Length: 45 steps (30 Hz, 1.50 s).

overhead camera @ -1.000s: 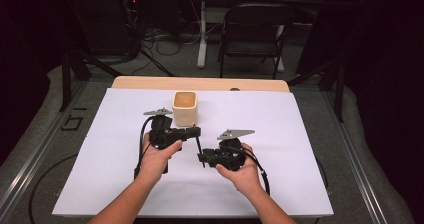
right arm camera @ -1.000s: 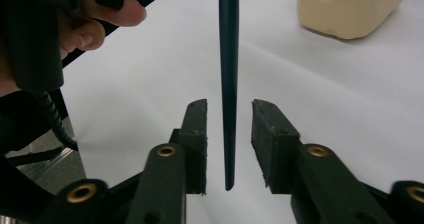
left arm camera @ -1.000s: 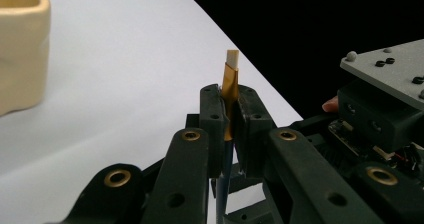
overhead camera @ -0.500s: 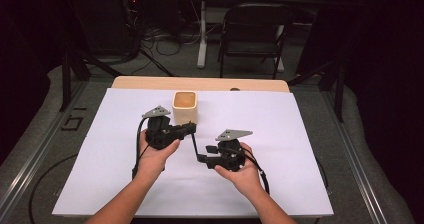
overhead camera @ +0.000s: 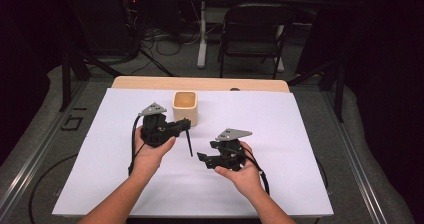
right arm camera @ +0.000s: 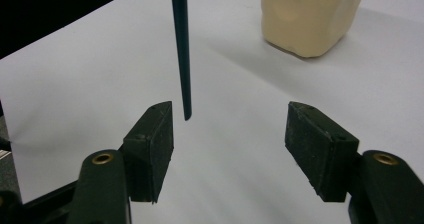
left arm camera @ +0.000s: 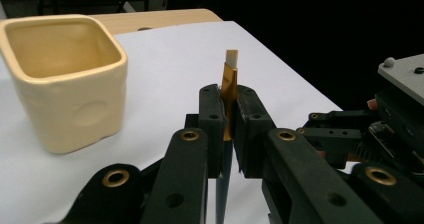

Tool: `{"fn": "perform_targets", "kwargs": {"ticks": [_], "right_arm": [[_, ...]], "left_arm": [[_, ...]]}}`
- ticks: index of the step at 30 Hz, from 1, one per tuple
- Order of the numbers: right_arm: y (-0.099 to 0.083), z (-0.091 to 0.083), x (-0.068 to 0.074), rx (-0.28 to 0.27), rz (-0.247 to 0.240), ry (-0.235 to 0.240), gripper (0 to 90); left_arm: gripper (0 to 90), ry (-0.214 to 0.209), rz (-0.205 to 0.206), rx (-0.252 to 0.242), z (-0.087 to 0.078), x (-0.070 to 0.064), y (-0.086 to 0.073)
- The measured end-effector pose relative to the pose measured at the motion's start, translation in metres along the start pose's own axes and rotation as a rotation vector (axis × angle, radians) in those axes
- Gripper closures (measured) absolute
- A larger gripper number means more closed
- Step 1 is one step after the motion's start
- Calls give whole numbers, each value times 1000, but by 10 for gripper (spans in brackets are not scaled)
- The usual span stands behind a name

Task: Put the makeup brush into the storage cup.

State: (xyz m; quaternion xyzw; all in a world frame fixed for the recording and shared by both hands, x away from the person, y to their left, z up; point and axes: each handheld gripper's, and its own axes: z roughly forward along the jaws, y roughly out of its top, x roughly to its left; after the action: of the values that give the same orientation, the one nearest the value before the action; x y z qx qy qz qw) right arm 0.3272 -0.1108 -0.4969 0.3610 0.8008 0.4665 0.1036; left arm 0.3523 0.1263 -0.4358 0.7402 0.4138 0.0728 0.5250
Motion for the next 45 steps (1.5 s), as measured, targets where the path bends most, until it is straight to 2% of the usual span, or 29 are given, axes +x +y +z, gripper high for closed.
{"fn": "perform_targets", "kwargs": {"ticks": [10, 13, 14, 17, 22, 27, 30, 37, 45], "right_arm": [[-5, -7, -4, 18, -9, -45, 339], [-9, -11, -7, 20, -21, -63, 336], [-10, -12, -7, 23, -21, -66, 337], [-13, -15, -8, 27, -25, -73, 337], [-19, -22, -11, 22, -17, -80, 338], [-24, -27, -15, 24, -10, -87, 338], [-30, -31, -19, 29, 2, -94, 338], [-38, -37, -23, 22, 19, -100, 338], [-42, -38, -25, 9, 16, -105, 338]], "left_arm": [[838, 17, 22, -18, -5, 6, 5], [837, 29, 46, -32, -4, 7, 5], [837, 45, 59, -38, -5, 7, 6], [837, 48, 62, -40, -5, 9, 7], [837, 79, 76, -40, -4, 14, 10], [837, 96, 69, -38, -4, 18, 13], [836, 122, 76, -41, -3, 22, 15], [837, 140, 78, -46, -2, 28, 19], [837, 157, 84, -42, 1, 34, 24]]}}
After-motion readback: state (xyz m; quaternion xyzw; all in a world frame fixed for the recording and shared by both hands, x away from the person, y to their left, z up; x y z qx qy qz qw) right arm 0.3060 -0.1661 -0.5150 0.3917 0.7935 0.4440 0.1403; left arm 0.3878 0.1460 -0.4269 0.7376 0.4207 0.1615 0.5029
